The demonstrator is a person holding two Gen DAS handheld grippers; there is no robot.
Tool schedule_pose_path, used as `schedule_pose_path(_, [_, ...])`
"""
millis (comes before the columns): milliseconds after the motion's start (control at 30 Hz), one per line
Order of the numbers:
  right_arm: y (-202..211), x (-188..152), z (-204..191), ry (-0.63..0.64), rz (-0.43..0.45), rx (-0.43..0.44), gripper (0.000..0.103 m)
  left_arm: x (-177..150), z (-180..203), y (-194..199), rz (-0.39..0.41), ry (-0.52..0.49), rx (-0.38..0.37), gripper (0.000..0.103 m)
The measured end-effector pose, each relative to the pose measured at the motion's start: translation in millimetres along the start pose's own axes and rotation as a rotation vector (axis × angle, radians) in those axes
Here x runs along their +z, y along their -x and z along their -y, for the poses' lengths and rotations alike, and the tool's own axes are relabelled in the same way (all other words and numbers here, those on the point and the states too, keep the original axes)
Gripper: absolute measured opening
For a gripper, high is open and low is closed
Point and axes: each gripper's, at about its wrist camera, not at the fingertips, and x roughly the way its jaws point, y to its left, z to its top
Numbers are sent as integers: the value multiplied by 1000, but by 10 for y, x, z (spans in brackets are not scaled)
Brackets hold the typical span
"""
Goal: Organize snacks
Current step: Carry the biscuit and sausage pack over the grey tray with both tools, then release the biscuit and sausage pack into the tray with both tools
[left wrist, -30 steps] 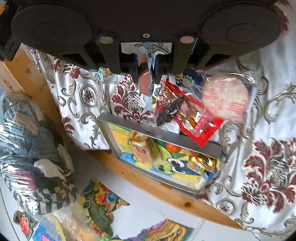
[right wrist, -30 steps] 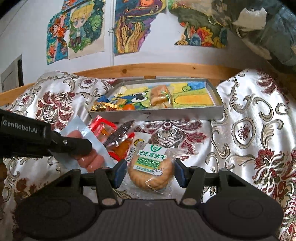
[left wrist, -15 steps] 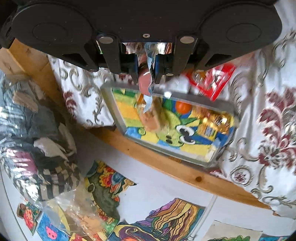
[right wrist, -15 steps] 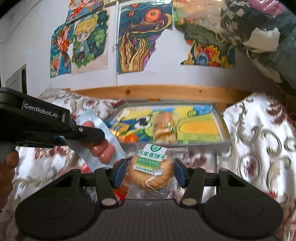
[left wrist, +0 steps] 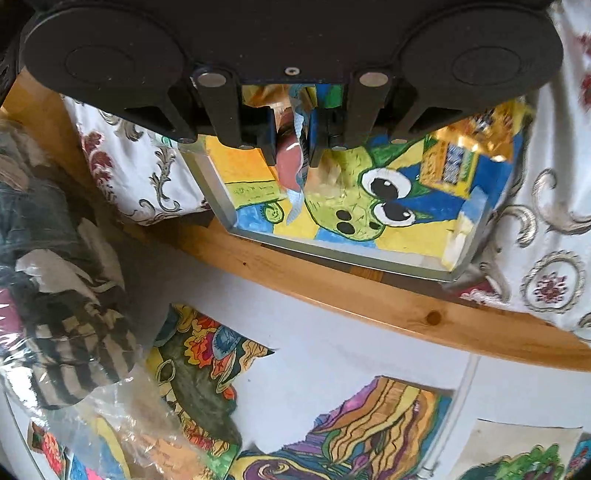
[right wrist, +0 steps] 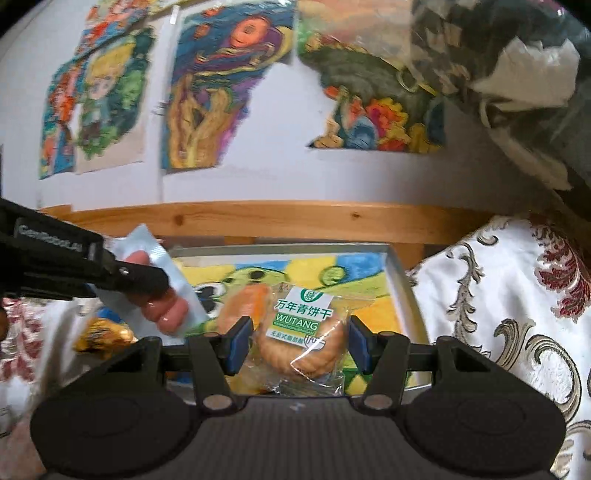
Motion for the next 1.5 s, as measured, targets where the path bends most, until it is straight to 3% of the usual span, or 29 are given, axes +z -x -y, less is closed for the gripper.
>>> schedule_pose_path(167, [-210,-126,93,-30,-22,-29,59,-11,-22,-198,8,-5,-6,17])
schedule_pose_path(567, [-366,-286,77,-39,-28,-27,60,-8,-165,-267,55,15,-12,17])
schedule_pose_path(767, [-446,-272,40,-30,-45,-21,60,-30,-341,-359,32,55,91,17])
schedule_pose_path(1100, [-467,-186,-76,5,-44,-22,61,-42,-489,-397,16,67,143,24])
schedule_pose_path(1167, [-451,-171,-90,17,-43,-26,65,-43,-494,-411,-5,65,169,29])
schedule_pose_path(1233, [-436,-142,-106,37,-54,-30,69,-50,-501,-427,-28,63,196,51])
schedule_pose_path(1333, [-359,-84,-114,54,-45,-44,79,-54,-512,-397,-36,57,241,70])
schedule_pose_path(1500, [-122,60,-94,39,-8,-49,88,15,-424,-145,36,28,286,95])
